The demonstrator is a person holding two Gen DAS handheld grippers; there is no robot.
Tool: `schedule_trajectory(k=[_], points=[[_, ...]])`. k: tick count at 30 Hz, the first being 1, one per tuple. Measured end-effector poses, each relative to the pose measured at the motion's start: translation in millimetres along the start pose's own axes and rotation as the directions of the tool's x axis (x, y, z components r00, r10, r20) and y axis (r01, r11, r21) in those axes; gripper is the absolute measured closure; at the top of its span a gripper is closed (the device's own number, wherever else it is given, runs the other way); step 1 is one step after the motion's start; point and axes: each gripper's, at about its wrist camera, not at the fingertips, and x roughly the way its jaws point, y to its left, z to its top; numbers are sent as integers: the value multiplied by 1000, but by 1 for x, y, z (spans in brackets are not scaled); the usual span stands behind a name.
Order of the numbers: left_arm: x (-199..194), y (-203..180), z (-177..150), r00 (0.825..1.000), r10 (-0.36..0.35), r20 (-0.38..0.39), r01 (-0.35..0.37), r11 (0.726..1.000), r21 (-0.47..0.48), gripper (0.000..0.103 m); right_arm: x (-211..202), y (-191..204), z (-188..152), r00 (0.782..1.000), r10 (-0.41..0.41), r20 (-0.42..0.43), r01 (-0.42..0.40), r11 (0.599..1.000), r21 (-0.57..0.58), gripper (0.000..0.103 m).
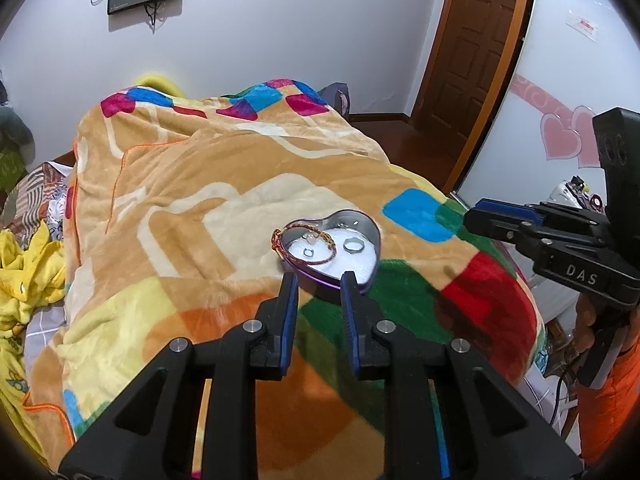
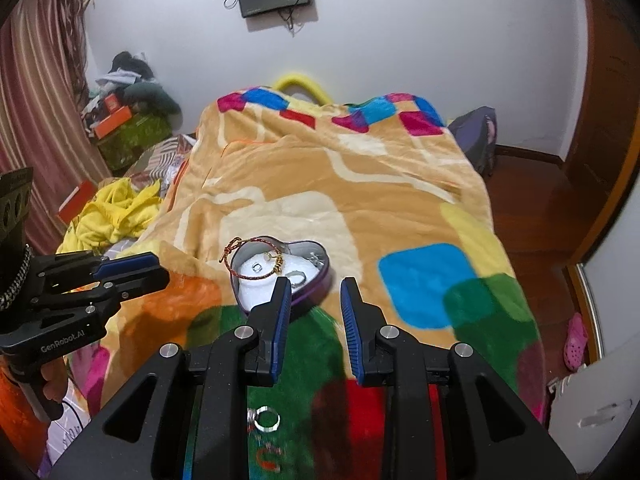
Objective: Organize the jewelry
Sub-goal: 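Move both open tools back toward the remaining rings and earrings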
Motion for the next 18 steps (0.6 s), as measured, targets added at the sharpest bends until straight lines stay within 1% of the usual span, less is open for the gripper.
schedule_trajectory(k=[4,12,18], points=[[-12,-6,-7,1000,2,7,-2,1000,-3,72,-15,2,-7,1000,-24,6,24,1000,-7,80],[-17,-17,-28,1000,-10,-29,10,1000,4,71,-29,3,-28,999,-48,-8,47,999,-4,80],[-14,-22,-44,998,-12,-65,12,1000,3,71,-24,4,-48,998,-41,-49,42,999,6,80]])
